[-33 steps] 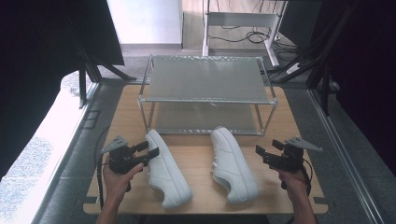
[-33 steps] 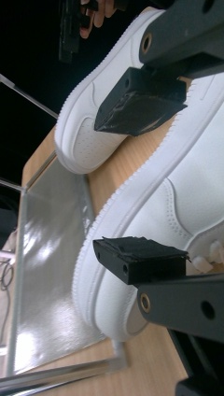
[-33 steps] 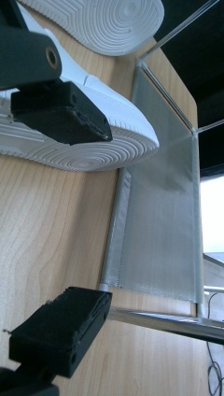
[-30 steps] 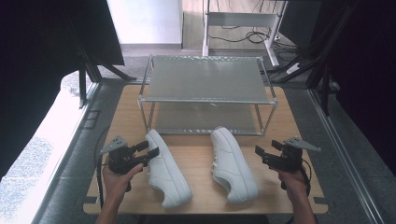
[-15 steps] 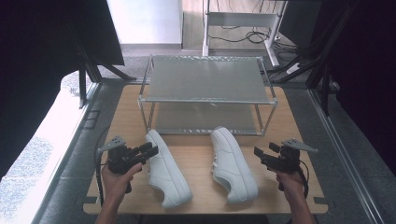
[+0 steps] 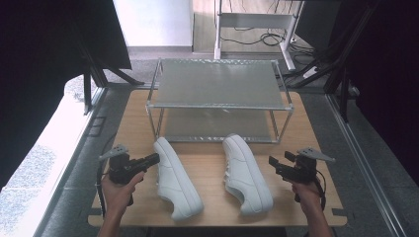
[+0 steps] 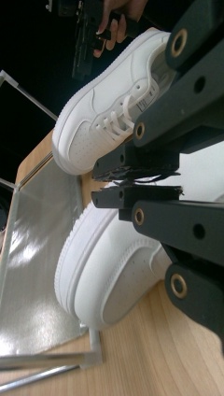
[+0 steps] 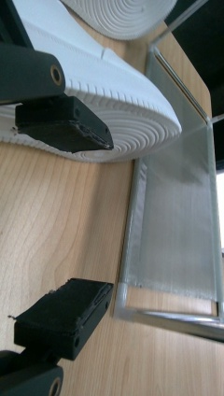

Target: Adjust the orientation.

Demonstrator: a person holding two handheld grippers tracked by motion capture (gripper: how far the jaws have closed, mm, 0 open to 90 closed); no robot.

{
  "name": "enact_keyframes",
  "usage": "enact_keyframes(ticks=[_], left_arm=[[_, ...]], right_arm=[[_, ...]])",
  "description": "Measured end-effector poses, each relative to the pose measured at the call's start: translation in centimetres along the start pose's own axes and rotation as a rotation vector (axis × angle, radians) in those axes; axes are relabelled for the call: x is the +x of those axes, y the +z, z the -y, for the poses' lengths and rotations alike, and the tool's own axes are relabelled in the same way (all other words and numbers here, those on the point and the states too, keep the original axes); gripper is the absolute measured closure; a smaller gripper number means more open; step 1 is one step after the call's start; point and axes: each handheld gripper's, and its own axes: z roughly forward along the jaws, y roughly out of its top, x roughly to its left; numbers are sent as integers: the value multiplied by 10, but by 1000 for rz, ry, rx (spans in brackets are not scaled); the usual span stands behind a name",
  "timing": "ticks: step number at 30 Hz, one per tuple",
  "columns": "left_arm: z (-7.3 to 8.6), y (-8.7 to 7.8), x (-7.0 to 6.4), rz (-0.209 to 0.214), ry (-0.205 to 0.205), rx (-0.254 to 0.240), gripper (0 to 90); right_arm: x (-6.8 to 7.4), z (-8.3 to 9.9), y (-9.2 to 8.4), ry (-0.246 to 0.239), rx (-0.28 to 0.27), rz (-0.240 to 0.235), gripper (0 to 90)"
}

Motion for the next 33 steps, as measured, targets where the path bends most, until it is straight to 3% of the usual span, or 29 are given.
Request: enact_keyframes(ticks=[6,11,15,20,25,28,33], left_arm=[[2,-3,6,-18,-12,8,893],[10,-2,19,-85,-48,58,900],[14,-1,26,-110,-66,71,900],[21,2,32,-112,-94,90,900],[26,8,28,-99,-93,113,900],[26,14,22,-67,-89,118,900],[22,23,8,-68,-34,107,900]], right_arm=[[-1,1,1,-5,11,19,260],[-3,2,1,-3,21,27,260],[-3,4,3,-5,32,37,260],[-2,6,6,-13,54,36,260],[0,9,10,-26,77,42,260],[2,10,11,-31,92,40,260],[1,10,12,-27,97,45,260]])
